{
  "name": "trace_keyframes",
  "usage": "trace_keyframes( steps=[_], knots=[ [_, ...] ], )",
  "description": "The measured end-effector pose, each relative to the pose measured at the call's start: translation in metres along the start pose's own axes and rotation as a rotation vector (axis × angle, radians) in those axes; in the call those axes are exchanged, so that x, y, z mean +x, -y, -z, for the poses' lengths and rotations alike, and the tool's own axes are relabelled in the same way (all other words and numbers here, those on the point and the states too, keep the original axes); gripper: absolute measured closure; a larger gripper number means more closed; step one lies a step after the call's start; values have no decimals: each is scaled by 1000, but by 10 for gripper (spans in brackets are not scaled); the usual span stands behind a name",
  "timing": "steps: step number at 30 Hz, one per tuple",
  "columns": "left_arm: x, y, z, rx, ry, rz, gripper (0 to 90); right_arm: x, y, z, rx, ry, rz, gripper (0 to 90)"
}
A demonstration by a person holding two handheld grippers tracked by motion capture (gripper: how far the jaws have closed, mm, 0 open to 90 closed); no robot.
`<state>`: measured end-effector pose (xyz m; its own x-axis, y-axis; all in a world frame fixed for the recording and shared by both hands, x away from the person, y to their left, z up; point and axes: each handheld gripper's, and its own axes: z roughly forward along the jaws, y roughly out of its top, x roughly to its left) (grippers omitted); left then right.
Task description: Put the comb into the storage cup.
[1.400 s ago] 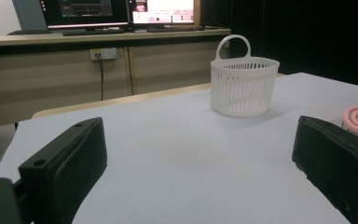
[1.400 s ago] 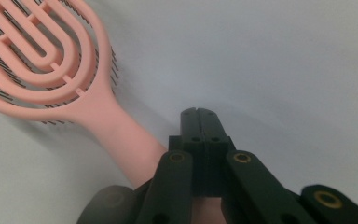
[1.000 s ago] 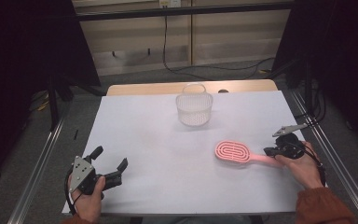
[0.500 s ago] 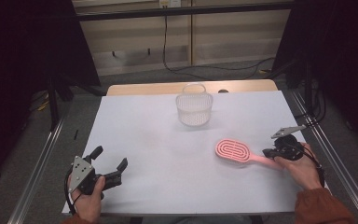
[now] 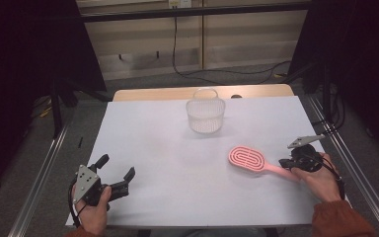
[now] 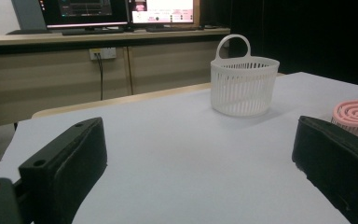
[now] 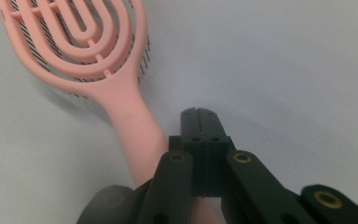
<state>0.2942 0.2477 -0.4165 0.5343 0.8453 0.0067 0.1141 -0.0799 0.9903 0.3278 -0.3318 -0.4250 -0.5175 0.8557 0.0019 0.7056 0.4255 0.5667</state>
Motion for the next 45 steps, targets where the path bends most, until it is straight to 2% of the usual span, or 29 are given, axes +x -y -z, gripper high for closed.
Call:
trace_keyframes(
  steps=[3,6,19,20,23,25,26,27,28,30,31,32,33,35,38,39,40,41,42,43,44,45],
  knots=[
    [1,0,0,10,0,4,31,-1,1,1,-14,11,5,900],
    [1,1,-1,9,-1,14,31,1,1,0,-5,3,8,900],
    [2,2,-2,23,-1,4,31,4,1,0,0,-15,-3,900],
    [3,3,-3,34,0,9,31,4,0,2,-23,-4,-1,900],
    [1,2,-3,26,-1,9,31,3,0,3,-47,2,3,900],
    [2,1,-1,23,-2,-3,31,2,1,3,-67,-2,2,900],
    [3,1,-1,21,-8,-2,31,1,2,3,-100,-2,0,900],
    [3,1,-1,21,-8,-2,31,1,2,3,-100,-2,0,900],
    [3,2,-2,23,-5,2,31,0,3,5,-149,-10,-2,884],
    [3,2,-2,26,-2,-1,31,0,3,6,-163,-11,-4,871],
    [2,2,-2,24,-2,-1,31,-1,2,8,-192,-10,-3,858],
    [2,1,-1,21,-3,-1,31,-2,3,12,-238,-30,-12,840],
    [2,1,-1,21,-3,-1,31,-2,3,12,-238,-30,-12,840],
    [3,1,-1,21,-5,6,31,-2,4,15,-266,-25,-21,777],
    [3,3,-3,28,4,30,31,-1,2,26,-320,-36,-64,573],
    [3,3,-3,25,1,31,31,-1,2,26,-320,-36,-64,573],
    [2,3,-3,22,-4,24,31,0,1,29,-360,-41,-60,427],
    [2,3,-3,25,0,26,31,0,1,29,-360,-41,-60,427],
    [3,2,-2,23,-2,17,31,2,-1,30,-377,-25,-51,259],
    [3,2,-2,23,-2,17,31,2,-1,30,-377,-25,-51,259],
    [3,2,-2,23,-1,19,31,2,-2,30,-378,-24,-52,218],
    [3,2,-2,25,-2,16,31,2,-3,29,-367,-43,-44,109]
  ],
)
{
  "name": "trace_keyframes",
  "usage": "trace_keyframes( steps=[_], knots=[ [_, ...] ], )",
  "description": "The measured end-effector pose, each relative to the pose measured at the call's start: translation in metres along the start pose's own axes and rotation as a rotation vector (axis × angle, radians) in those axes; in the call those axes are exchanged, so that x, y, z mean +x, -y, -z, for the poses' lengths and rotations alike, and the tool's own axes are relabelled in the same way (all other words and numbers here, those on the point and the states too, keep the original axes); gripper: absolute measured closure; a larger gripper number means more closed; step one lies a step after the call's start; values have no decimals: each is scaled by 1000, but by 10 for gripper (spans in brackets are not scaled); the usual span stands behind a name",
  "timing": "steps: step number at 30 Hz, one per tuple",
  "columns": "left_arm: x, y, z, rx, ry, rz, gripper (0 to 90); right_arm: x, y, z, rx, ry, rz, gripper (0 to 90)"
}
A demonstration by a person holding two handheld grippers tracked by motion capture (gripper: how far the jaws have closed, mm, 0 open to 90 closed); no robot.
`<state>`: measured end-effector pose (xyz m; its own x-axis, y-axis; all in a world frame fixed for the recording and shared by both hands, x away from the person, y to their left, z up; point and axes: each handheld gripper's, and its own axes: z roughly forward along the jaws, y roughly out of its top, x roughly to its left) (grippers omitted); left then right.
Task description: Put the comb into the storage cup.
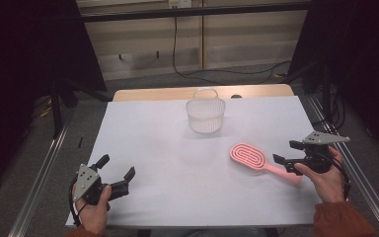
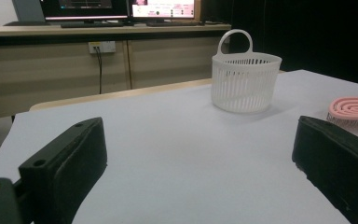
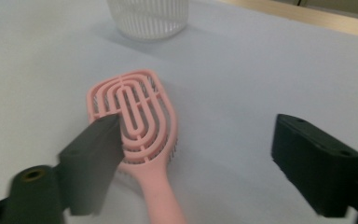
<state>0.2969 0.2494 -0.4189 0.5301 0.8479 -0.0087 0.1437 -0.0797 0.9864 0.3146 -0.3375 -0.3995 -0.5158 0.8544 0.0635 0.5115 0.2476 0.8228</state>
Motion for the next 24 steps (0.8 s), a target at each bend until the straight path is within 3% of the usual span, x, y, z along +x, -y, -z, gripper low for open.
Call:
trace_keyframes(
  steps=[1,3,8,11,13,14,16,17,20,21,24],
  knots=[
    [0,0,0,0,0,0,31,0,0,0,0,0,0,109],
    [0,1,-1,2,0,8,31,2,0,1,-16,-14,40,12],
    [-1,-1,2,-12,-1,-12,31,4,-1,1,-50,-14,71,13],
    [0,0,0,1,5,4,31,8,-4,-3,-50,-28,97,19],
    [-1,0,0,-1,5,-10,31,9,-4,-4,-47,-19,118,21],
    [-2,-2,1,-13,7,-27,31,13,-4,-7,-15,42,152,25],
    [-2,-3,2,-22,8,-28,31,14,-4,-9,-8,55,147,30],
    [-2,-2,1,-22,7,-26,31,15,-6,-12,33,5,96,44],
    [-1,-1,1,-2,3,-24,31,17,-10,-13,37,-27,103,56],
    [-1,-1,1,-6,3,-21,31,21,-16,-16,27,-1,114,79],
    [-2,-1,0,-6,5,-32,31,22,-21,-19,3,-19,112,111]
  ],
)
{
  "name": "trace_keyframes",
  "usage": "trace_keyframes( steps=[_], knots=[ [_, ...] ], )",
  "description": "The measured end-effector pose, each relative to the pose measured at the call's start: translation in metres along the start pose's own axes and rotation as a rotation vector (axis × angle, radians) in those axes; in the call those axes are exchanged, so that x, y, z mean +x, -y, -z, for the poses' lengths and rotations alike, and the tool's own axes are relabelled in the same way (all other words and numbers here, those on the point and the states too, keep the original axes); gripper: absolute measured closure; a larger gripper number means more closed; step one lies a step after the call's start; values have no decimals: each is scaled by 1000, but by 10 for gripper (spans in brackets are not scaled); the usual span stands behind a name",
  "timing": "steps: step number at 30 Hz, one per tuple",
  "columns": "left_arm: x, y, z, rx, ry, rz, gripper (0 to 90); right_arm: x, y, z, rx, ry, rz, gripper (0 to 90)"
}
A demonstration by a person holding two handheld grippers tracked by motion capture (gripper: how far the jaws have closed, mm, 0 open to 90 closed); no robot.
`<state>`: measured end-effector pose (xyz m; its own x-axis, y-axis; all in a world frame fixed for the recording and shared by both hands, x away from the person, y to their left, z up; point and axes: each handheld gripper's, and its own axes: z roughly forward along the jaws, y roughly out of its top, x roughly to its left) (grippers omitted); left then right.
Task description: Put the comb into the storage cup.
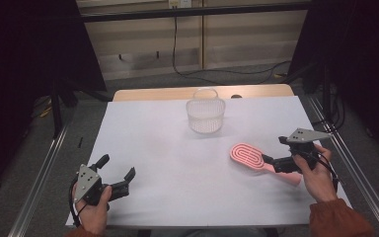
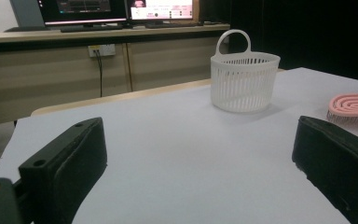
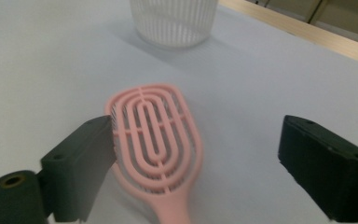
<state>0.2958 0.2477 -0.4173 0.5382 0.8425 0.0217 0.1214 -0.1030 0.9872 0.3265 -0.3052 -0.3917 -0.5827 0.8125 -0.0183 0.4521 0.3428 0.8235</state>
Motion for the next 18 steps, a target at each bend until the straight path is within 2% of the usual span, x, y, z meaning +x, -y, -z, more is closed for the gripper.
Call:
trace_keyframes(
  steps=[2,3,4,8,13,15,18],
  knots=[
    [0,1,-1,4,4,3,31,2,-3,-5,0,-21,18,82],
    [0,1,-1,4,7,10,31,2,-4,-7,8,-46,26,81],
    [0,1,-1,4,9,13,31,1,-4,-9,6,-66,18,80],
    [0,1,0,1,11,1,26,-1,-8,-15,14,-59,2,64],
    [1,1,-1,3,11,9,27,0,-18,-19,41,-57,18,43],
    [1,1,-1,0,9,9,26,0,-25,-23,66,-89,15,37],
    [1,1,0,0,11,7,26,1,-30,-27,91,-99,17,46]
  ],
)
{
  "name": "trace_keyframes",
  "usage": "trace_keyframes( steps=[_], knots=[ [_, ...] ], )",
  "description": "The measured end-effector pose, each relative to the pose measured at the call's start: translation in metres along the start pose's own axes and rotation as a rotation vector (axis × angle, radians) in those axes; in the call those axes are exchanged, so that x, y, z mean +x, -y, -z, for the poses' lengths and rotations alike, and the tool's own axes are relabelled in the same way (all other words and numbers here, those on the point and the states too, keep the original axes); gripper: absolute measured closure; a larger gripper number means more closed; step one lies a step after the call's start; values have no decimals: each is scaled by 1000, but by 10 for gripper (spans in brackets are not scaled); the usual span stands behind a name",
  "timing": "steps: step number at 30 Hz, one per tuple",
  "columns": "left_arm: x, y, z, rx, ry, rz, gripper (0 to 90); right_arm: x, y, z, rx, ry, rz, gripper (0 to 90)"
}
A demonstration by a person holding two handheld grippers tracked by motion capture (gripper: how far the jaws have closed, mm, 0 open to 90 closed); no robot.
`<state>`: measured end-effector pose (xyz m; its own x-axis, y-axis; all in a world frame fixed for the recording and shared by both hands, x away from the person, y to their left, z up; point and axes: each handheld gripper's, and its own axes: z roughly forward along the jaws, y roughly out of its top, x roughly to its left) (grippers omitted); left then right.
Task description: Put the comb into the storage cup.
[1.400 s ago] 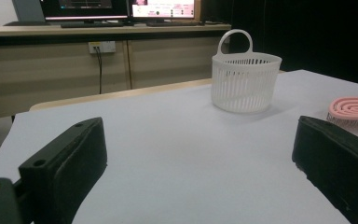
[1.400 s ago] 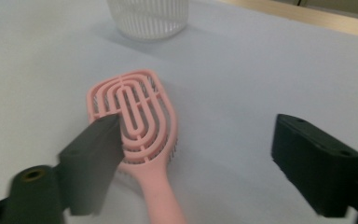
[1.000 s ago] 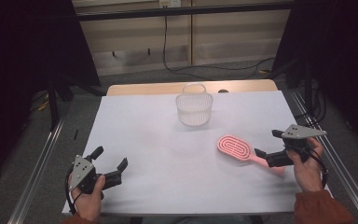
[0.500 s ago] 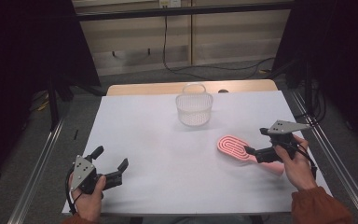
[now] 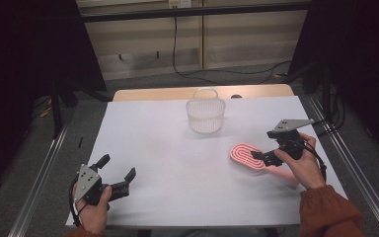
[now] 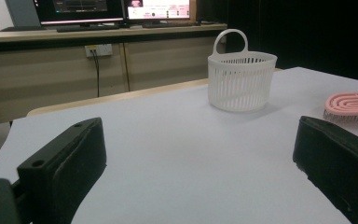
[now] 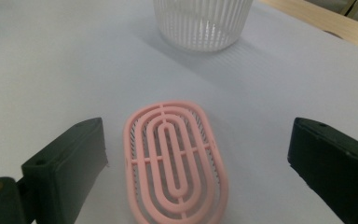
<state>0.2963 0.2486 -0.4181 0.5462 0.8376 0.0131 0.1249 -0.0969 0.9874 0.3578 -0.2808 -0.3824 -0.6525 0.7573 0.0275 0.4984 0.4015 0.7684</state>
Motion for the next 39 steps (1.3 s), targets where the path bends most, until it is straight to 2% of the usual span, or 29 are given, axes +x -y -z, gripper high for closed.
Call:
trace_keyframes(
  steps=[1,3,8,11,14,15,17,19,22,23,24,25,28,29,30,31,34,37,39],
  knots=[
    [0,0,0,-1,0,4,26,1,-4,-4,25,15,8,52],
    [0,1,-1,6,-1,13,26,1,-8,-8,23,8,-5,87],
    [0,1,-1,7,2,7,26,0,-16,-15,31,14,-1,71],
    [0,1,-1,12,1,-1,26,0,-19,-19,57,6,8,64],
    [0,1,-1,12,4,0,26,-1,-17,-23,107,-9,7,60],
    [0,1,-1,11,4,1,26,-4,-16,-27,154,-15,0,60],
    [0,1,-1,13,4,0,26,-5,-15,-28,164,-21,-3,59],
    [0,1,-1,15,2,-1,26,-7,-14,-31,200,-34,-7,63],
    [0,2,-2,20,-1,-2,26,-9,-16,-34,241,-61,17,49],
    [-1,2,-3,24,0,-3,26,-9,-20,-37,290,-87,42,47],
    [-1,2,-3,25,-1,-4,26,-9,-20,-37,290,-87,42,47],
    [-1,1,-3,24,0,-5,27,-9,-25,-38,321,-94,52,59],
    [-1,1,-3,20,-2,-4,27,-10,-26,-39,313,-100,53,30],
    [0,2,-3,25,0,-7,27,-10,-25,-41,327,-108,51,65],
    [0,2,-2,27,-3,-10,27,-10,-25,-41,327,-108,51,65],
    [0,2,-3,26,-2,0,27,-12,-23,-42,353,-126,46,64],
    [0,2,-2,20,7,-1,26,-14,-19,-42,359,-112,40,36],
    [-1,1,-2,22,8,-2,27,-15,-16,-43,375,-128,42,72],
    [-2,1,-2,22,10,-5,27,-15,-12,-45,393,-127,46,54]
  ],
)
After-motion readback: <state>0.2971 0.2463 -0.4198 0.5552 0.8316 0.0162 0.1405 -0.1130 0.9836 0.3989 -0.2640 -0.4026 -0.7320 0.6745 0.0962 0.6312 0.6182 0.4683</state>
